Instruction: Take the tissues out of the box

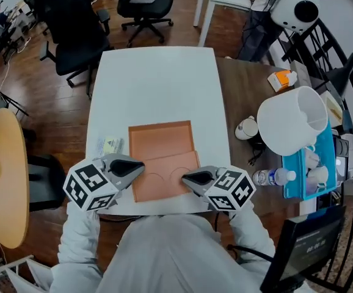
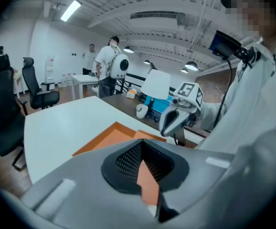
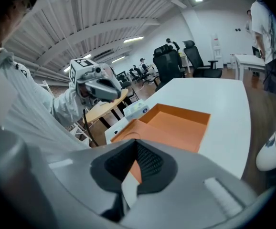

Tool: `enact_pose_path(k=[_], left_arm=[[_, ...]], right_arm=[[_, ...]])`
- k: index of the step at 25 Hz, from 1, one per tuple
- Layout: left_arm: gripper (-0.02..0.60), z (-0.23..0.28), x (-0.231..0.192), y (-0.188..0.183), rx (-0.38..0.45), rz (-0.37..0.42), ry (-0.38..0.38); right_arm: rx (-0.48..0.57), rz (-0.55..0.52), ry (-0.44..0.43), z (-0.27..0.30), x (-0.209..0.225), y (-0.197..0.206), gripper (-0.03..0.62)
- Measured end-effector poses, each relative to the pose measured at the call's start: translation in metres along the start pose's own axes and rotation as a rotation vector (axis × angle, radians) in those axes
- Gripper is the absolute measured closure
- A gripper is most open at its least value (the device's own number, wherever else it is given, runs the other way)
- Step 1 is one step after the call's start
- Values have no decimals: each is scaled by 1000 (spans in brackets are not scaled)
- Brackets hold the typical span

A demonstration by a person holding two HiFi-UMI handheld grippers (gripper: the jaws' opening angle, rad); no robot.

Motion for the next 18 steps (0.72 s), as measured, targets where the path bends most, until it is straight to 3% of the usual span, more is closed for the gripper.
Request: enact_pose_path(k=[4,18], left_arm=[[568,16,18,30,-29,-46,14],[568,15,19,38,-39,-42,-16]], right_arm=[[-2,-1,-11,-1,-4,2,591],[4,10,6,-9,-3,16,591]])
Point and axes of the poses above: the fingertips, and each gripper's own axes: z forward along the fingers, x to its right, y out of its underside, the point moved 1 cm from there along -z, backward along the fingers, and after that the axes turned 13 degrees about x, right-handed, at the moved point
